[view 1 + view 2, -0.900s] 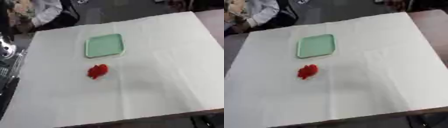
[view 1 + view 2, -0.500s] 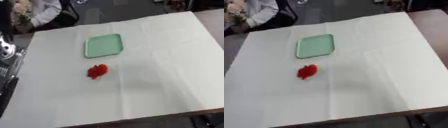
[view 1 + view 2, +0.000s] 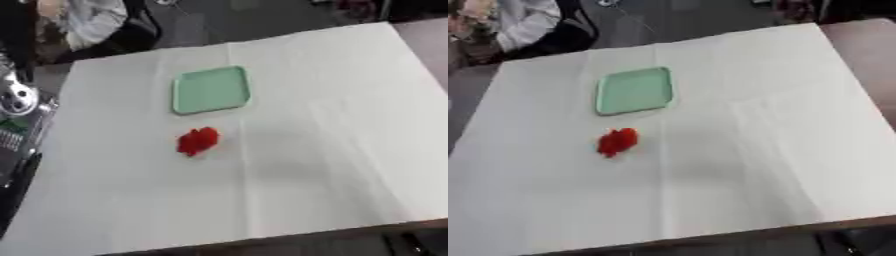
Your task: Pick up objects on the table and place them in the box.
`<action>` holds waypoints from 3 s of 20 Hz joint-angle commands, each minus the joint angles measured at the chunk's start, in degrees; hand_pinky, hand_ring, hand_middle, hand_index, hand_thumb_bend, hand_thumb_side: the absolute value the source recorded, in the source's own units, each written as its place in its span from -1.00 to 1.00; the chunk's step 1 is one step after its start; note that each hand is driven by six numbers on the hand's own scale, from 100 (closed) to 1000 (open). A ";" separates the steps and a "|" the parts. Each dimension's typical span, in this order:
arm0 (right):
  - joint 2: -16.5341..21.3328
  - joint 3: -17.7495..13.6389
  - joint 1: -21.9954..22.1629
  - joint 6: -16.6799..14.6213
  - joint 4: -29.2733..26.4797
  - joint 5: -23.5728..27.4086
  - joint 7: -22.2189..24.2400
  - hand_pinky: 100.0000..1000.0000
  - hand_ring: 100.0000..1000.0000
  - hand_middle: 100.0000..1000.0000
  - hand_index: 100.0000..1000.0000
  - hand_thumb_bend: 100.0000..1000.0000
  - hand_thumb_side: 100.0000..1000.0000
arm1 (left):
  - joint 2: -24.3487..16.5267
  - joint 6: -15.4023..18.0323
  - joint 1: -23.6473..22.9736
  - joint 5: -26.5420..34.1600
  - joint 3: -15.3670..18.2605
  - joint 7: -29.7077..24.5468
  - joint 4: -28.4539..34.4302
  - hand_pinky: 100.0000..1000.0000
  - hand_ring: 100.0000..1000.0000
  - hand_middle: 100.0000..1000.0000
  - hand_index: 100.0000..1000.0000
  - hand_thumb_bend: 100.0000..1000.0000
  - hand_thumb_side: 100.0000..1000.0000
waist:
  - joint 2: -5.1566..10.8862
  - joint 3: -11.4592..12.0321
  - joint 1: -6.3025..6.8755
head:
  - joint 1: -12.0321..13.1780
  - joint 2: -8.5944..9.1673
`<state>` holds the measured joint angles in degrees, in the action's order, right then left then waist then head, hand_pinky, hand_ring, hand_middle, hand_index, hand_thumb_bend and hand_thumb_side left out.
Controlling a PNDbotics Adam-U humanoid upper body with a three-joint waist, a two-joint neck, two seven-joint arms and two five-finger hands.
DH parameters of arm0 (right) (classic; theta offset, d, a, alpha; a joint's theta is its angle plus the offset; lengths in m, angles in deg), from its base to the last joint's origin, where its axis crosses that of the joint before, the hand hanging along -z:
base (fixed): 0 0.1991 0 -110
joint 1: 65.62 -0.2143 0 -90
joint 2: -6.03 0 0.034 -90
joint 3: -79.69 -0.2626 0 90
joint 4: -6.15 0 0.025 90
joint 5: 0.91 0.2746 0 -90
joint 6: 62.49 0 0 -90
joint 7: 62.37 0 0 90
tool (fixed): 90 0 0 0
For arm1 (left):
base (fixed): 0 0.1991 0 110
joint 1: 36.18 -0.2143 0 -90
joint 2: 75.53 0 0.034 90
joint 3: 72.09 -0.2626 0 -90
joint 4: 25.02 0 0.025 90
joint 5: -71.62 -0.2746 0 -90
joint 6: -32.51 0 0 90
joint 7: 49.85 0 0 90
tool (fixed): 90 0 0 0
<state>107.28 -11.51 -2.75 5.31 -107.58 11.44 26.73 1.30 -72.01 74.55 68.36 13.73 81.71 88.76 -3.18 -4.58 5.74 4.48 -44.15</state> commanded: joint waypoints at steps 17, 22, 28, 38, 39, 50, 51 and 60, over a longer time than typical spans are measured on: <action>0.98 0.22 -2.08 -0.16 -0.87 0.29 1.66 -0.79 1.00 -0.62 0.25 -1.00 0.08 | -16.19 -12.88 9.09 -14.94 -6.14 -37.82 -7.53 0.00 -0.17 0.31 0.81 -0.06 0.50 | 0.33 -0.91 0.27 | 1.31 0.03; 1.01 0.39 -2.09 -0.22 -0.87 0.34 2.08 -0.78 1.00 -0.62 0.25 -1.00 0.08 | -18.91 -9.66 13.69 -21.31 -10.09 -52.67 -13.96 0.06 -0.09 0.32 0.77 0.00 0.44 | 0.31 -1.20 0.39 | 1.11 0.03; 0.72 0.71 -2.26 -0.06 -0.87 0.53 2.64 -0.78 1.00 -0.62 0.25 -1.00 0.08 | -19.16 -6.13 19.48 -26.22 -14.45 -68.49 -25.11 0.41 0.21 0.48 0.75 0.09 0.37 | 0.60 -1.88 0.62 | 1.03 0.03; -0.32 1.15 -3.54 1.01 -0.87 2.08 3.50 -0.78 1.00 -0.61 0.25 -1.00 0.07 | -16.10 -0.49 26.97 -33.06 -18.59 -88.09 -38.93 0.64 0.40 0.59 0.78 0.54 -0.08 | 1.68 -3.52 1.53 | 0.23 0.03; -0.39 1.16 -3.66 1.02 -0.87 2.22 3.57 -0.78 1.00 -0.61 0.25 -1.00 0.06 | -15.75 -0.26 27.33 -33.36 -18.63 -89.12 -39.87 0.63 0.39 0.58 0.79 0.63 -0.18 | 1.67 -3.65 1.58 | 0.03 0.03; -0.67 0.95 -4.43 0.95 -0.87 2.83 3.61 -0.79 1.00 -0.61 0.24 -1.00 0.04 | -13.62 0.52 27.92 -30.81 -19.78 -91.83 -46.01 0.39 0.28 0.53 0.83 0.71 -0.34 | 1.33 -4.34 1.86 | -0.92 0.03; -0.70 0.85 -4.44 0.91 -0.87 2.86 3.30 -0.79 1.00 -0.61 0.25 -1.00 0.04 | -13.40 0.57 28.00 -30.59 -20.04 -91.75 -46.35 0.38 0.28 0.53 0.83 0.71 -0.33 | 1.31 -4.35 1.85 | -0.88 0.03; -1.03 -0.31 -4.30 0.89 -0.87 4.37 -3.98 -0.82 1.00 -0.61 0.24 -1.00 0.03 | -10.01 3.02 29.73 -31.77 -23.20 -93.45 -51.10 0.35 0.26 0.52 0.81 0.70 -0.34 | 1.24 -4.46 1.64 | -1.52 0.03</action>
<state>105.73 -11.19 -5.79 6.14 -107.58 15.40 23.98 -7.94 -69.32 102.80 37.03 -9.53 -11.39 38.06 -2.51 -9.01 7.84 3.46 -44.19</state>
